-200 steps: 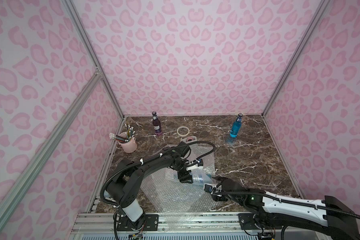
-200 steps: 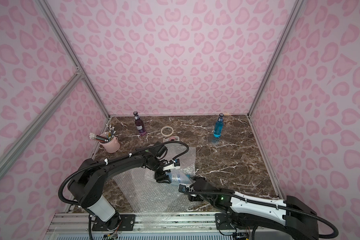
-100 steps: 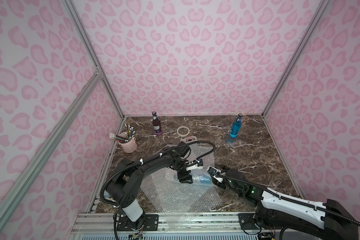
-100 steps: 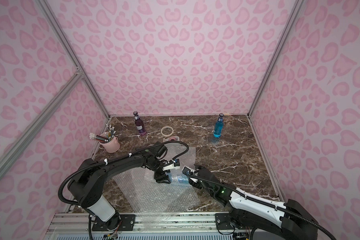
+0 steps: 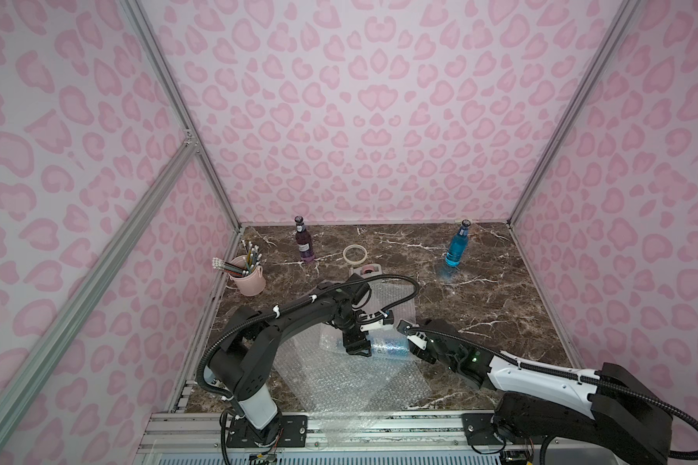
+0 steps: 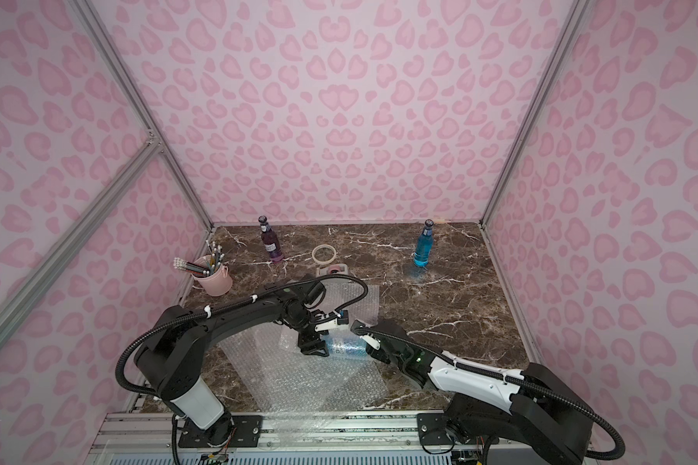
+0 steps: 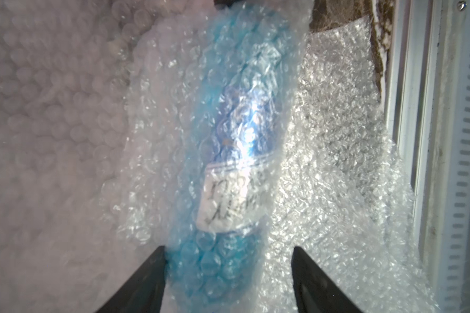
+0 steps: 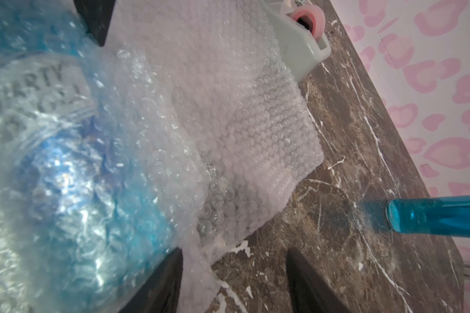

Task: Wrap wine bottles in bubble wrap
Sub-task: Wrap the wine bottle in bubble wrap.

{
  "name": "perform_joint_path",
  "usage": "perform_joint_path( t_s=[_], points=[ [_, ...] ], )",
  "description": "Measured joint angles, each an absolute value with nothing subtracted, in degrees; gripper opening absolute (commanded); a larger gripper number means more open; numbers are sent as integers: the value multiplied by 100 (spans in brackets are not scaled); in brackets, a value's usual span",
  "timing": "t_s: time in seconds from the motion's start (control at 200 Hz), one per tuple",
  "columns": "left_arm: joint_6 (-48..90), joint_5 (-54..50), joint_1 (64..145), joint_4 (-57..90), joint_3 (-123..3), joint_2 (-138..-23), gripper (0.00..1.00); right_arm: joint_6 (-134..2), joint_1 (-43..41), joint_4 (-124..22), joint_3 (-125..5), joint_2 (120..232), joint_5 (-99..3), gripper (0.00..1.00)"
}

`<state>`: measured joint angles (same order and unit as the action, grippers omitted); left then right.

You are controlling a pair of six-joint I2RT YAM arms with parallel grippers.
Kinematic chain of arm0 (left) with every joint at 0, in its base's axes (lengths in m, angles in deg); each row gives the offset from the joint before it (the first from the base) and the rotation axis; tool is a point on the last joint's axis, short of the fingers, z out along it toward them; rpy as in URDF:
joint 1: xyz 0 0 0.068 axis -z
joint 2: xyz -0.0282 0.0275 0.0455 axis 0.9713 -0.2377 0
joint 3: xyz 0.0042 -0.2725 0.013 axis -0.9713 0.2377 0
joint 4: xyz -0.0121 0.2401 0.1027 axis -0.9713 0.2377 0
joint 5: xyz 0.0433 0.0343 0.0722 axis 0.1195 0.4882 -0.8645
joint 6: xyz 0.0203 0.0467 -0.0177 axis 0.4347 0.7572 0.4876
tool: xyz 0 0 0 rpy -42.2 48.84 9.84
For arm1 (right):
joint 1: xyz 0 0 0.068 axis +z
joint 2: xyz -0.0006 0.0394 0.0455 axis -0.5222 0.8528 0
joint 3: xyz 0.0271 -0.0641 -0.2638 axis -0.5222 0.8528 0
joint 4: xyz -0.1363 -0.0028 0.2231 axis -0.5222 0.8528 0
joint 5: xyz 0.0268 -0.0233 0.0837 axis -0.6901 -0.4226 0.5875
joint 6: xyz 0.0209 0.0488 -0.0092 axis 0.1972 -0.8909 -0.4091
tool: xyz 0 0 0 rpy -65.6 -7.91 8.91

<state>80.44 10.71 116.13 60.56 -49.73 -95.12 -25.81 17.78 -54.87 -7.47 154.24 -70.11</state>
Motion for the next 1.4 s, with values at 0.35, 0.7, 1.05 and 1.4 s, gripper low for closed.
perform_joint_path(
  t_s=[0.35,0.7,1.05,1.4],
  points=[
    [8136,957,11613,6277,-5257,-9987,70,-2192,1528,-4569,-1020,14074,-6049,72],
    [8155,984,11611,6376,-5327,-10065,67,-1926,2210,-5159,-675,14729,-4893,75],
    [8131,1019,11604,6437,-5340,-10039,68,-1430,2202,-6051,-1136,16277,-4869,75],
    [8131,992,11556,6620,-5386,-9847,74,-1159,1959,-5727,-1704,17164,-4598,71]
  ],
)
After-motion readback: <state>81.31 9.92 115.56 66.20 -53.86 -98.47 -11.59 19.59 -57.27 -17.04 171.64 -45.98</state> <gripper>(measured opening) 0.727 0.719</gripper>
